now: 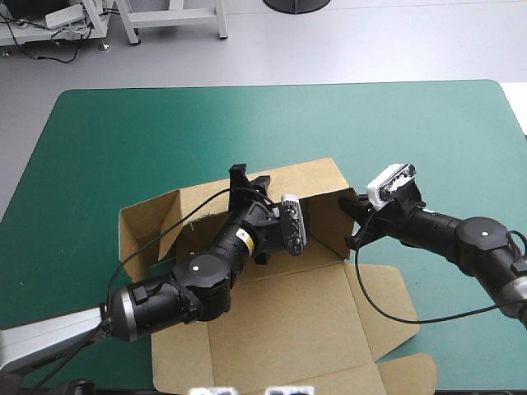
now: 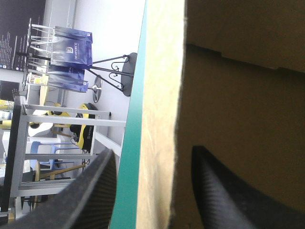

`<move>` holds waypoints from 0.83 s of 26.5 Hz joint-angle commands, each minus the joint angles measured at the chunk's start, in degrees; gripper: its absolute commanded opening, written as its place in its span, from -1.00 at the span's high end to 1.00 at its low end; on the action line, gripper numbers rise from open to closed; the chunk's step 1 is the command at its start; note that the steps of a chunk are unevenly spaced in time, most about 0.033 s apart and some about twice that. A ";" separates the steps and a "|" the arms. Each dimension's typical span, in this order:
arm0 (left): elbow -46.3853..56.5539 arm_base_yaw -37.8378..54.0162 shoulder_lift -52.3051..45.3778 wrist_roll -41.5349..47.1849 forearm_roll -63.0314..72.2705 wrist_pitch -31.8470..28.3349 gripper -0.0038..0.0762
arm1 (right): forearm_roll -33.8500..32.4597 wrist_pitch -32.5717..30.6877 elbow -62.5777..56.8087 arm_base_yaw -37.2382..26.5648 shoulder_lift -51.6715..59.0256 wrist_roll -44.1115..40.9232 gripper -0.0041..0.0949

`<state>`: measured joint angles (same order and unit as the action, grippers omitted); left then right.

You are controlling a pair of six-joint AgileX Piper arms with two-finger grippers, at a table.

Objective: Fold the box

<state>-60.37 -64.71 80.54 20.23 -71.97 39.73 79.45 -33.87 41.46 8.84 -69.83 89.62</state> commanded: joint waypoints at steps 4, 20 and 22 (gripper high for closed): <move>-1.77 -5.68 -4.08 4.69 -2.33 1.82 -0.04 | 2.93 3.31 1.76 0.17 0.87 0.05 0.96; -1.77 -6.23 -8.60 10.33 -5.36 7.87 -0.04 | -1.01 18.61 3.83 0.17 0.87 -4.60 0.96; -1.77 -4.07 -9.33 14.22 -5.20 7.72 -0.04 | -2.68 20.70 3.83 0.17 0.87 -6.88 0.96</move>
<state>-60.37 -70.46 73.68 30.41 -73.95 47.01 77.06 -15.97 43.17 9.02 -70.22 84.64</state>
